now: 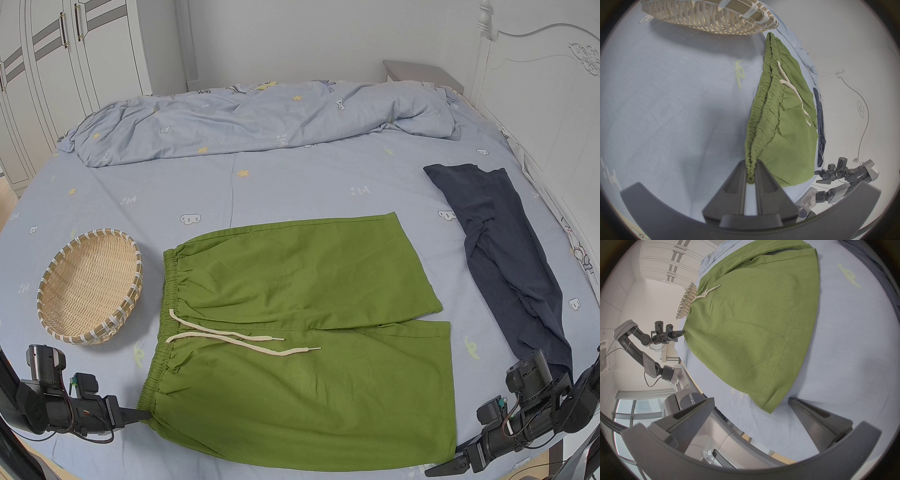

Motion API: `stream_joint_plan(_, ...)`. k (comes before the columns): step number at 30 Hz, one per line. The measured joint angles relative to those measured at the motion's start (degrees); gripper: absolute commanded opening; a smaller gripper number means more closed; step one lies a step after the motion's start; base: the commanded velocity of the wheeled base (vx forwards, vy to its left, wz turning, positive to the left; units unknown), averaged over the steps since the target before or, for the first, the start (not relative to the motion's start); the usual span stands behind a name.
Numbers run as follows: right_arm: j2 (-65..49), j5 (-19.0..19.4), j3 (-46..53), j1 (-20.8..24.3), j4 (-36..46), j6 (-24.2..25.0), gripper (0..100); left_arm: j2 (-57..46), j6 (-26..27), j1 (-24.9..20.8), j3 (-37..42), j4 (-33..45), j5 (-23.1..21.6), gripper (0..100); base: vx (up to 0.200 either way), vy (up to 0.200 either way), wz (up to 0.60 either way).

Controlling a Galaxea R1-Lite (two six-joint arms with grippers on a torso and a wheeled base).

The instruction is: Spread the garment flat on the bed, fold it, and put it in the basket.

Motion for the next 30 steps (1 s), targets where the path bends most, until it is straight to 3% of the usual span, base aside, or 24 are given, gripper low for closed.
stream_joint_plan(25, 3.1, 1.9, 0.9, 0.2, -5.5, 0.5, 100, 0.0, 0.0, 0.1, 0.0, 0.0, 0.0, 0, 0.000, 0.000, 0.00)
stream_joint_plan(26, 3.1, 1.9, 1.0, 0.2, -5.5, 0.6, 0, 0.0, 0.0, 0.1, 0.0, 0.0, 0.0, 0, 0.000, 0.000, 0.00)
stream_joint_plan(30, 3.2, 1.8, 1.0, 0.1, -5.9, 0.5, 0, 0.0, 0.0, 0.1, 0.0, 0.0, 0.0, 0, 0.000, 0.000, 0.00)
